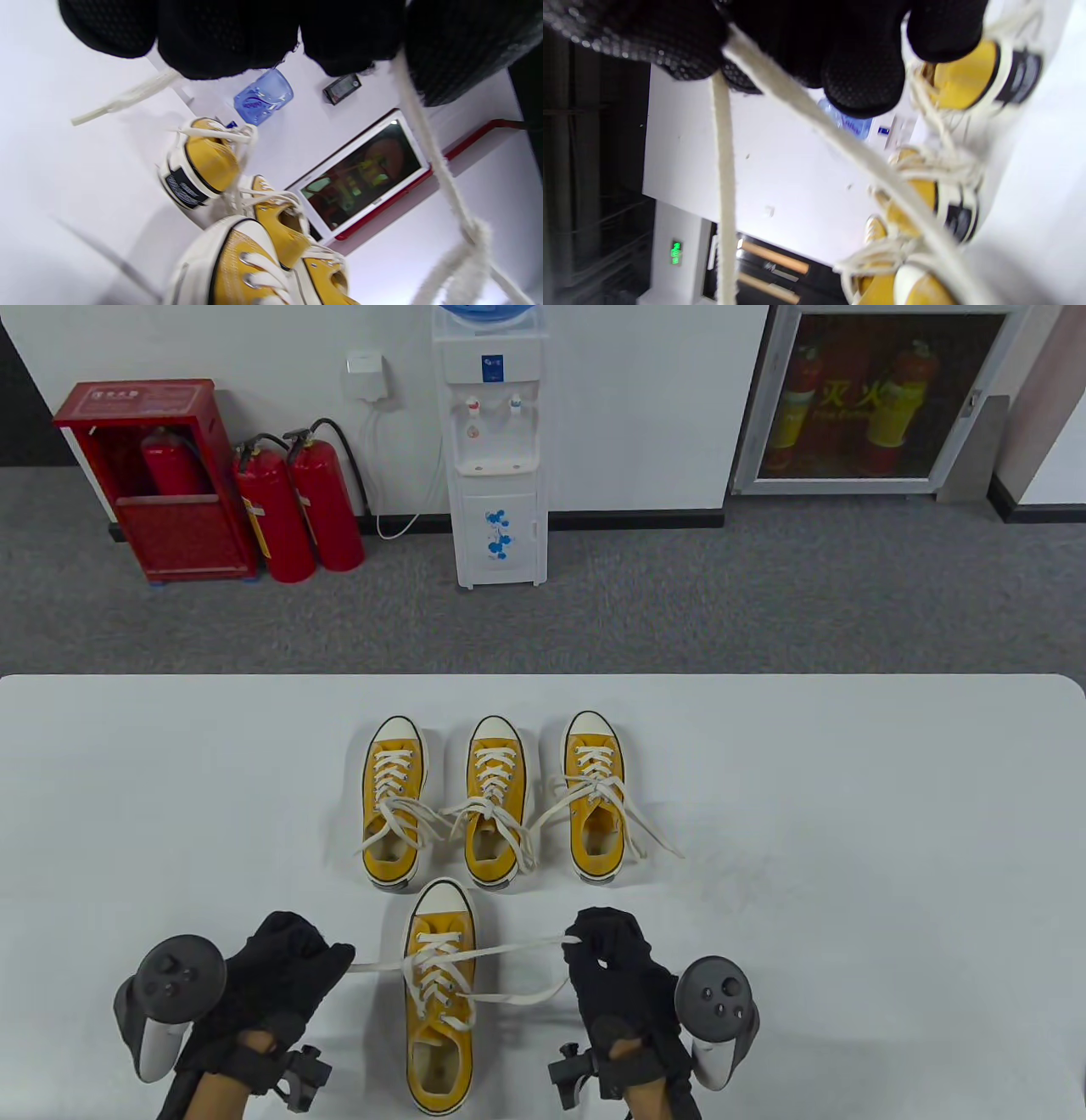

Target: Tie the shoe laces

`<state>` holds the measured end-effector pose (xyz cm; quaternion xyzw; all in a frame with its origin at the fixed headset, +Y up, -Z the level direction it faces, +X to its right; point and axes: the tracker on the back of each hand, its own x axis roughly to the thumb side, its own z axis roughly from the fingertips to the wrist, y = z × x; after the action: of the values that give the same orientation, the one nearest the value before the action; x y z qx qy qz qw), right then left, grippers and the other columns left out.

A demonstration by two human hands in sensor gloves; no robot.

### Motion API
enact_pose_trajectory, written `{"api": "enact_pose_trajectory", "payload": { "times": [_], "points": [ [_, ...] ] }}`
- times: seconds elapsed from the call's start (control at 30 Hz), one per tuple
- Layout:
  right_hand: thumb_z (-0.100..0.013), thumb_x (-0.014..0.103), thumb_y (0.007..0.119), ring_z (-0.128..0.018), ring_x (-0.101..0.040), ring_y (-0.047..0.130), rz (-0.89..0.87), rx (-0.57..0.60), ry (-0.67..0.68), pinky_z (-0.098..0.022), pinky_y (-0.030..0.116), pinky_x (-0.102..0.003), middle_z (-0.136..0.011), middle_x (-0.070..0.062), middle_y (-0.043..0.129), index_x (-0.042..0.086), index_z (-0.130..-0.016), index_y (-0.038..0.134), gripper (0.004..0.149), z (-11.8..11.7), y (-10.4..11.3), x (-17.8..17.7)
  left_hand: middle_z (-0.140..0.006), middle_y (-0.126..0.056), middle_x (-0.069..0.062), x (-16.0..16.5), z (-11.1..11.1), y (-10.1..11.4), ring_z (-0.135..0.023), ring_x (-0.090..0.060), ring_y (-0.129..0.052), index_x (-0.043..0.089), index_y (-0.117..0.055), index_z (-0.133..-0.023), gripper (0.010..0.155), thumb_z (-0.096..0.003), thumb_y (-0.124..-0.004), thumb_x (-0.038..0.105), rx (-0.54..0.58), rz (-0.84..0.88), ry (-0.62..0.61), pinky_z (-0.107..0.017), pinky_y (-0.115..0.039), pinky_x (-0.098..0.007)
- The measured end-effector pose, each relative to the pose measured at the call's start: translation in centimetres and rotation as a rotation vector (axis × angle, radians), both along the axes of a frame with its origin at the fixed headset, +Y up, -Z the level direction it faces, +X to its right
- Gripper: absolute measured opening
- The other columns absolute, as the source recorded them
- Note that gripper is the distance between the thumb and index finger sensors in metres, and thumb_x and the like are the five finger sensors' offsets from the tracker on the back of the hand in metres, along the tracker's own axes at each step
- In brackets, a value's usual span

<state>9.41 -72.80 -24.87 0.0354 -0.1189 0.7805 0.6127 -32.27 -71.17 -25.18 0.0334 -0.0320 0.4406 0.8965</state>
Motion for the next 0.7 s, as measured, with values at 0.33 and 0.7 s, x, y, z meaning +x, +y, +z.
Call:
{"api": "enact_pose_trajectory", "payload": {
  "times": [0.33, 0.7],
  "points": [
    [-0.045, 0.043, 0.080, -0.067, -0.028, 0.092, 0.256, -0.137, -0.193, -0.060, 0.067, -0.058, -0.087, -0.005, 0.077, 0.017, -0.069, 0.088, 0.036, -0.3, 0.4, 2.7, -0.075, -0.087, -0.005, -2.8, 0.0, -0.1, -0.050, -0.026, -0.094, 0.023, -0.093, -0.045, 0.028, -0.0431, -0.092, 0.051, -0.092, -0.182, 0.155, -0.056, -0.075, -0.061],
    [-0.043, 0.045, 0.081, -0.061, -0.025, 0.095, 0.509, -0.331, -0.299, -0.056, 0.072, -0.054, -0.084, -0.004, 0.081, 0.020, -0.066, 0.091, 0.035, -1.1, -0.8, 4.6, -0.074, -0.088, -0.005, -5.0, -0.2, -1.0, -0.049, -0.025, -0.095, 0.022, -0.093, -0.045, 0.028, -0.0435, -0.092, 0.050, -0.250, -0.361, 0.281, -0.055, -0.076, -0.060]
  ]
}}
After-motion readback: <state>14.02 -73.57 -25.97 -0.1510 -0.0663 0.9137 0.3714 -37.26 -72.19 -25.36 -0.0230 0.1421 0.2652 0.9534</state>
